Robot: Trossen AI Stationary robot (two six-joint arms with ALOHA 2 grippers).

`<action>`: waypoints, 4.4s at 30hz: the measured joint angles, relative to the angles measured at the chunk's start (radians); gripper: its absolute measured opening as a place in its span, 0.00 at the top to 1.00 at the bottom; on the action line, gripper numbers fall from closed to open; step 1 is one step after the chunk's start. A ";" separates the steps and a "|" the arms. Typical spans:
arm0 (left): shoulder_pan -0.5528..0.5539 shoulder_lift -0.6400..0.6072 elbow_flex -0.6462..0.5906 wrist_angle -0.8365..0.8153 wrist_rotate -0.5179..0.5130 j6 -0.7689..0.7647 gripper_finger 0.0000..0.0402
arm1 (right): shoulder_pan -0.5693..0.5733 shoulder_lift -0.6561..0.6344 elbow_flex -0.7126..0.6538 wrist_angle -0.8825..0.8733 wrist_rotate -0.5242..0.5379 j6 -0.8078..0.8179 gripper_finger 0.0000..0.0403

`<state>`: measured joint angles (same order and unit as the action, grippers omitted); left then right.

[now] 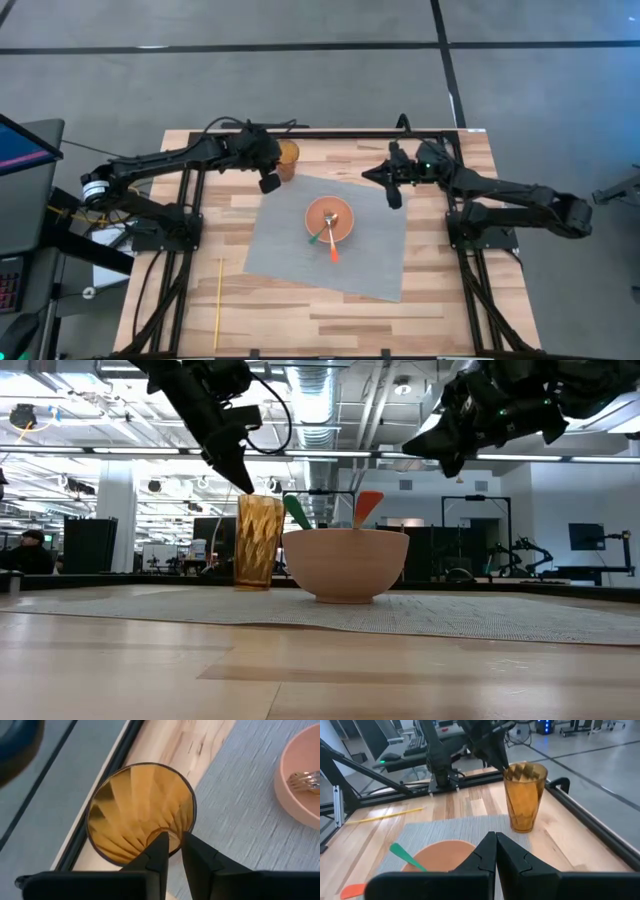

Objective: Pick & Place Utensil
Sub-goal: Put the brown cup to the top left of the orange bowl on the gray mat, then put the yellow straw into the brown cup on the gray mat

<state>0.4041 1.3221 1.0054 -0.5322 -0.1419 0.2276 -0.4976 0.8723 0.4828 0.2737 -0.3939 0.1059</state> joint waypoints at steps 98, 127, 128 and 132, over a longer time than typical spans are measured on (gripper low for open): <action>-0.828 -0.389 -0.396 0.049 -0.094 -1.131 0.99 | 0.160 0.169 0.000 0.234 0.002 -0.053 0.68; -0.193 -0.328 -0.219 0.754 -0.294 0.120 0.98 | 0.160 0.169 0.000 0.236 0.002 -0.053 0.68; -0.185 -0.315 -0.219 0.758 -0.295 0.100 0.98 | 0.160 0.169 0.000 0.235 0.002 -0.053 0.68; -0.164 -0.264 -0.219 0.757 -0.299 0.024 0.96 | 0.160 0.169 0.000 0.235 0.002 -0.053 0.68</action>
<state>0.2402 1.0580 0.7860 0.2251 -0.4414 0.2519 -0.3378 1.0416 0.4831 0.5091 -0.3916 0.0528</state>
